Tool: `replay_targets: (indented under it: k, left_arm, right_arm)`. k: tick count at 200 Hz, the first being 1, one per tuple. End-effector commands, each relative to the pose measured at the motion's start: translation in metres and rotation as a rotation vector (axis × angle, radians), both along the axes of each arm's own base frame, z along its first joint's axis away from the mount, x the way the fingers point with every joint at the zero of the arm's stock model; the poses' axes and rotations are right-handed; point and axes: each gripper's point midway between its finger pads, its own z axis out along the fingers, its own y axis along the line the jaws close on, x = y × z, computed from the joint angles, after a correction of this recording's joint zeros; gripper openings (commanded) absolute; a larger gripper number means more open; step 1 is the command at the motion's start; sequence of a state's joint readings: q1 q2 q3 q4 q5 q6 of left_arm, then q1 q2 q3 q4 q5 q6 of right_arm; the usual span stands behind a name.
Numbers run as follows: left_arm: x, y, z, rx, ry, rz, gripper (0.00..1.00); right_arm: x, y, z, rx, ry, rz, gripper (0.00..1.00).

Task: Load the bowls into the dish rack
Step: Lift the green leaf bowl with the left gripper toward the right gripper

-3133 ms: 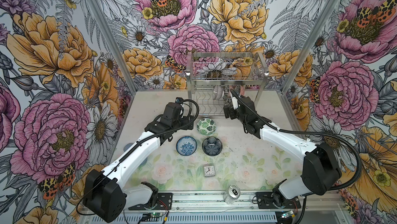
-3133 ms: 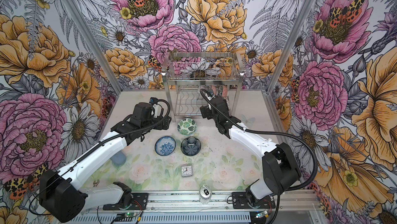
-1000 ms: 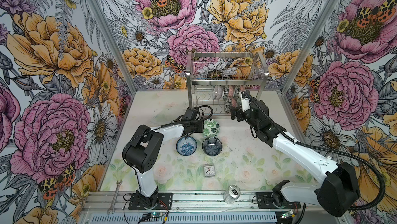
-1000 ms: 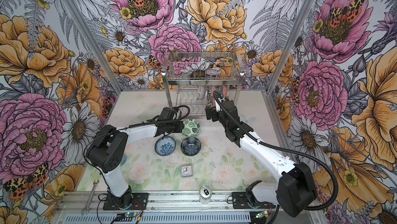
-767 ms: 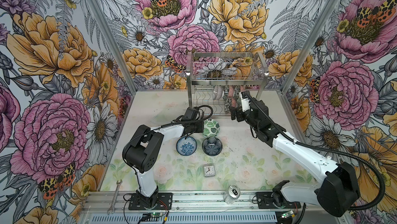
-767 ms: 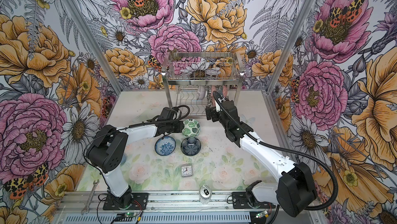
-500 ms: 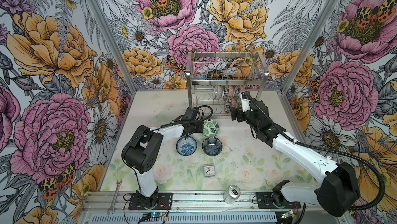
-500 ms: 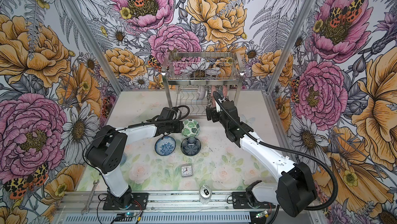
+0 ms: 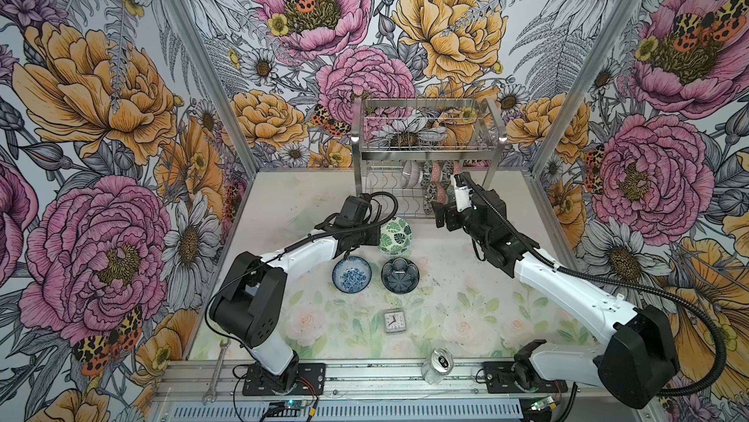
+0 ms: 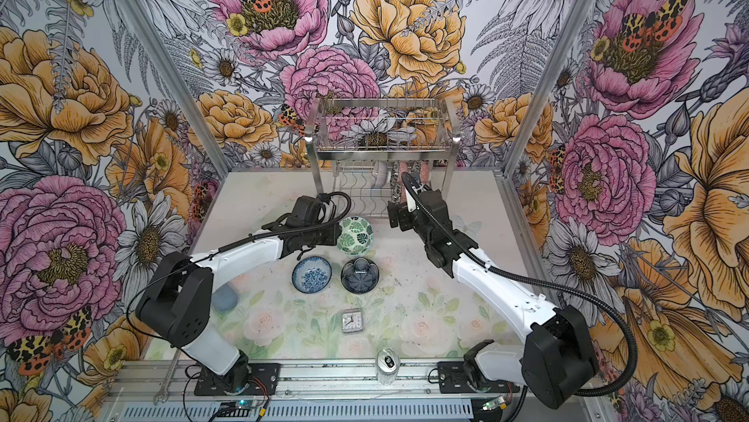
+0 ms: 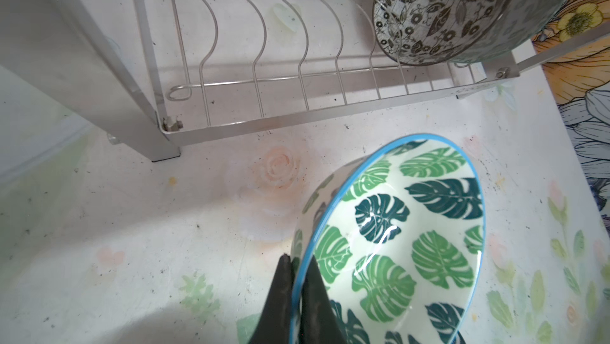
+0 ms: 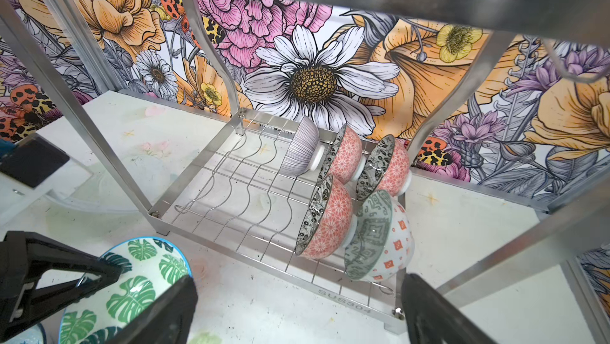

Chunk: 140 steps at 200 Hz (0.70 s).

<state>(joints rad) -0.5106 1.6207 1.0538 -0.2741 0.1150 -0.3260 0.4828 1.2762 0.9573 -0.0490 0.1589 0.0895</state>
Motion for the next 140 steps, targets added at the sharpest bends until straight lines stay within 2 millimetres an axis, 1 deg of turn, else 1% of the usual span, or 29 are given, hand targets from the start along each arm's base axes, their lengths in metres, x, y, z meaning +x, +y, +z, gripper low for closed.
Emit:
replay_targets:
  k: [1,32,53,63,101,140]
  left_arm:
    - [0.007,-0.001,0.038,-0.022,-0.104,-0.001,0.00]
    - [0.007,-0.001,0.056,-0.037,-0.142,0.003,0.00]
    - [0.012,-0.003,0.067,-0.058,-0.175,0.012,0.00]
    - [0.013,-0.006,0.070,-0.074,-0.183,0.012,0.00]
    - [0.020,-0.019,0.090,-0.122,-0.234,0.007,0.00]
    - [0.021,-0.033,0.101,-0.172,-0.246,-0.020,0.00]
  right_arm:
    - [-0.002,0.003,0.011,0.032,-0.012,0.018,0.98]
    - [-0.003,0.007,0.014,0.061,-0.007,0.040,0.98]
    - [-0.003,0.012,0.013,0.084,0.005,0.050,0.98]
    - [-0.003,0.014,0.012,0.093,0.012,0.058,1.00]
    - [-0.004,0.026,0.012,0.118,0.026,0.087,1.00]
    - [-0.006,0.041,0.011,0.147,0.037,0.120,1.00]
